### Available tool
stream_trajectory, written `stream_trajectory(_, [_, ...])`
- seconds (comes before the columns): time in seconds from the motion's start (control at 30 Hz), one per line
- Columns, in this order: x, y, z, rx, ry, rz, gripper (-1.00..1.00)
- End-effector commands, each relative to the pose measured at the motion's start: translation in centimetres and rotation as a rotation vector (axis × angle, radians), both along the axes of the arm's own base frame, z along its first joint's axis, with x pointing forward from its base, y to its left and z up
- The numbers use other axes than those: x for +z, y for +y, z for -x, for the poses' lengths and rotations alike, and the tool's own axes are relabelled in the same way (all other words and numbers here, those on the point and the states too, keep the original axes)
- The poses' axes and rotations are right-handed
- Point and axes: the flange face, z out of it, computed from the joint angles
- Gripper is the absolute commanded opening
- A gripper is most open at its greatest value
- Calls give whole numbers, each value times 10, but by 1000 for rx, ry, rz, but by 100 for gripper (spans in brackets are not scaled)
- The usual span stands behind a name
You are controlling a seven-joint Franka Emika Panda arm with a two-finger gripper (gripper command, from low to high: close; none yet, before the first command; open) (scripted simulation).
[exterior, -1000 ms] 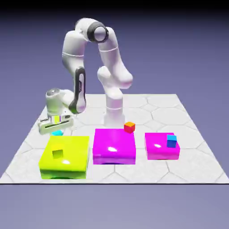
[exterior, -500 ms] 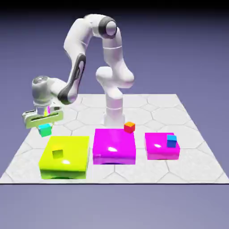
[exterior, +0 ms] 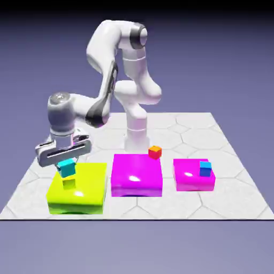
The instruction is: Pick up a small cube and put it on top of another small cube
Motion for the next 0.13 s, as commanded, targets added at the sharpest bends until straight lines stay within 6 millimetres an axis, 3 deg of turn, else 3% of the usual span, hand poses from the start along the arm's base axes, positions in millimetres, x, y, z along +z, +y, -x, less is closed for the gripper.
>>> stream_trajectory(0.0, [18,0,-2,0,0,0,100])
stream_trajectory(0.1, [70,3,-4,0,0,0,100])
